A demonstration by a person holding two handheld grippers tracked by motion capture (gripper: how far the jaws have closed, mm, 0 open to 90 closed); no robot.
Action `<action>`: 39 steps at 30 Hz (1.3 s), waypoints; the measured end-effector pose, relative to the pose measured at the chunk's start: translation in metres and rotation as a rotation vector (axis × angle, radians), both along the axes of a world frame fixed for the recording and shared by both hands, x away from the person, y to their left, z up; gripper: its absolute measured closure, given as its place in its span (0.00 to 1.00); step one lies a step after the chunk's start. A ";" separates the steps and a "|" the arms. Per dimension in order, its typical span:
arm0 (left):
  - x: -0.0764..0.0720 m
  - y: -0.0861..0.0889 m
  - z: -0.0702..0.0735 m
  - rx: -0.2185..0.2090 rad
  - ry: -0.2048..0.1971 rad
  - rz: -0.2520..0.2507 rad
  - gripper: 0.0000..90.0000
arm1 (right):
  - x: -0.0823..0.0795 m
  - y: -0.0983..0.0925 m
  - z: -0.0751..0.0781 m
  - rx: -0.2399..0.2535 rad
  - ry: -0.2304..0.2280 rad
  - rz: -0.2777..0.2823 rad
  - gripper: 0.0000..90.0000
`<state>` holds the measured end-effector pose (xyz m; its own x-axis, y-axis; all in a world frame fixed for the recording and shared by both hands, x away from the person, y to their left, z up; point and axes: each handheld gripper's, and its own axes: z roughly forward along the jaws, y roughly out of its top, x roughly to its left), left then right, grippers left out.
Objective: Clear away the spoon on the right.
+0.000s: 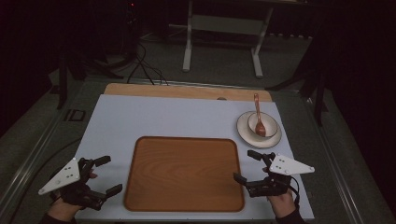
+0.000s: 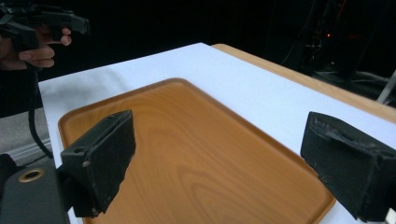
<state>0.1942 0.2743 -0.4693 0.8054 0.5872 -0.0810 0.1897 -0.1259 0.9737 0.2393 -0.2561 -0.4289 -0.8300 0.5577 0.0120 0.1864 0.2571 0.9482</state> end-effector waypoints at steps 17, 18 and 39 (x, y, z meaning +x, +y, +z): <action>0.000 -0.002 -0.001 -0.002 0.003 -0.026 0.00 | 0.013 0.000 0.037 0.011 -0.071 0.004 0.11; 0.000 -0.002 -0.001 -0.002 0.003 -0.027 0.00 | 0.014 0.000 0.039 0.009 -0.079 0.003 0.11; 0.000 -0.002 -0.002 0.000 0.011 -0.029 0.00 | 0.041 -0.001 0.067 0.010 -0.153 -0.061 0.11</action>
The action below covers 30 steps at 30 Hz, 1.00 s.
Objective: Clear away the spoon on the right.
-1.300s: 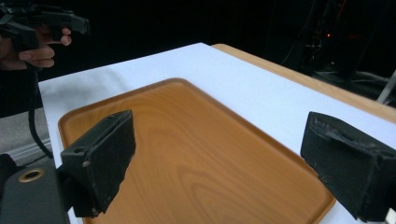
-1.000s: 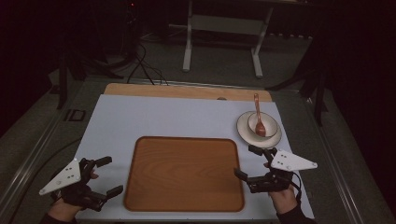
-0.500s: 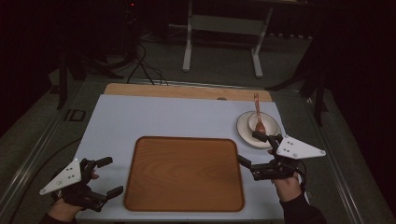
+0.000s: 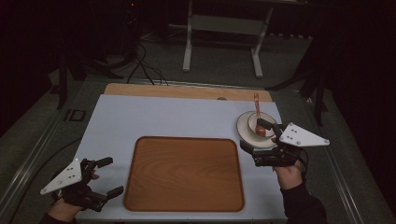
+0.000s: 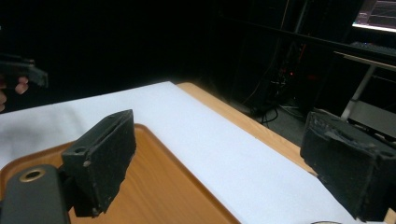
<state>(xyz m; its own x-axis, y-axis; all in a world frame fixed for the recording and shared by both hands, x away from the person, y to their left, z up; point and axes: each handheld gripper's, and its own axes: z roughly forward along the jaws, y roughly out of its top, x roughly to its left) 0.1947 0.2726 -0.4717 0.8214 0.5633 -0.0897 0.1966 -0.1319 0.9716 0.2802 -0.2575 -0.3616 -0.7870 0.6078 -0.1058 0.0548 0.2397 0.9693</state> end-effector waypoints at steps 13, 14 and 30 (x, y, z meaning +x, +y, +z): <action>0.000 0.000 -0.001 -0.004 0.002 0.001 0.00 | 0.042 -0.016 0.010 0.027 0.023 -0.108 0.10; 0.001 0.000 -0.001 -0.003 0.002 0.000 0.00 | 0.046 -0.017 0.010 0.028 0.027 -0.116 0.10; 0.001 0.000 -0.002 0.000 0.011 -0.004 0.00 | 0.093 -0.031 0.007 0.022 0.098 -0.262 0.10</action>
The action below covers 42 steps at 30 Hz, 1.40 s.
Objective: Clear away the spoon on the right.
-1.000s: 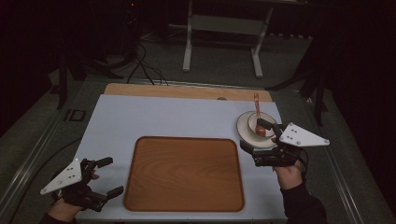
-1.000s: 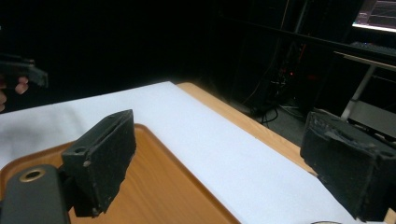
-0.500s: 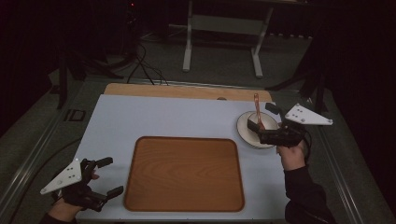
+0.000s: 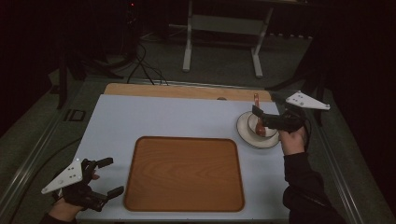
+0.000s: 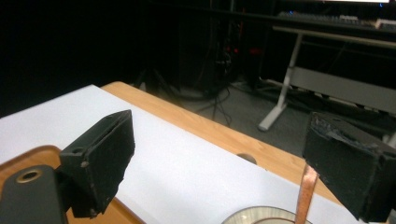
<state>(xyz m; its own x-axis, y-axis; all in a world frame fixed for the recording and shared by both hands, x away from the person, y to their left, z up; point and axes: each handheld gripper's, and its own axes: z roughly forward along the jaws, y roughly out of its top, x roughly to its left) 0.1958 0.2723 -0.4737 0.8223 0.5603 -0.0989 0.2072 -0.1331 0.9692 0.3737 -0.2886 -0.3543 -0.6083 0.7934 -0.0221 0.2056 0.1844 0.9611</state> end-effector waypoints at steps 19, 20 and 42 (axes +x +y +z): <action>0.000 -0.001 -0.001 0.006 0.002 -0.003 0.00 | 0.053 -0.008 -0.028 -0.001 0.124 -0.153 0.10; 0.000 -0.001 -0.001 0.007 0.002 -0.002 0.00 | 0.056 -0.009 -0.031 0.003 0.133 -0.159 0.10; 0.000 -0.001 -0.002 0.013 0.005 -0.006 0.00 | 0.104 -0.018 -0.061 -0.039 0.250 -0.254 0.14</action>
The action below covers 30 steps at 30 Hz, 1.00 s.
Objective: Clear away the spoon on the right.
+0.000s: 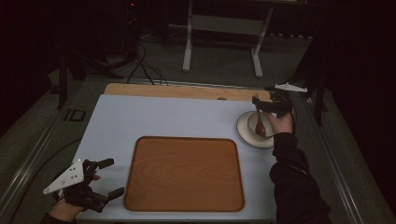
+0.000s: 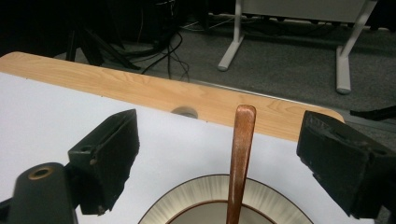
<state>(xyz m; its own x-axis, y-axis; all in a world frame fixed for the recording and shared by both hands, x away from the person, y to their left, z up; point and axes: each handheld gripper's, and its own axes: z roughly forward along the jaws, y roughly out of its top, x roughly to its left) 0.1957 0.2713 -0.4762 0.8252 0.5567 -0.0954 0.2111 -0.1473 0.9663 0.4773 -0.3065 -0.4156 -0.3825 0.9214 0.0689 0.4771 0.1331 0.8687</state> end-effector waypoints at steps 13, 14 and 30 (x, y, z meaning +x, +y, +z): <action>0.000 0.000 0.000 -0.004 0.003 0.001 0.00 | 0.025 0.003 -0.017 -0.005 0.112 -0.047 0.23; 0.000 0.000 0.000 -0.004 0.003 0.001 0.00 | 0.025 0.003 -0.017 -0.005 0.112 -0.047 0.23; 0.000 0.000 -0.001 -0.002 0.009 0.001 0.00 | 0.045 0.005 -0.034 -0.049 0.201 -0.116 0.44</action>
<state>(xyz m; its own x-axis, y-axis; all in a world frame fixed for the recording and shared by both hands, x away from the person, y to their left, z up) 0.1958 0.2710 -0.4772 0.8238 0.5574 -0.1035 0.2197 -0.1456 0.9646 0.5227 -0.3011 -0.4494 -0.2565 0.9626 0.0872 0.6547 0.1066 0.7484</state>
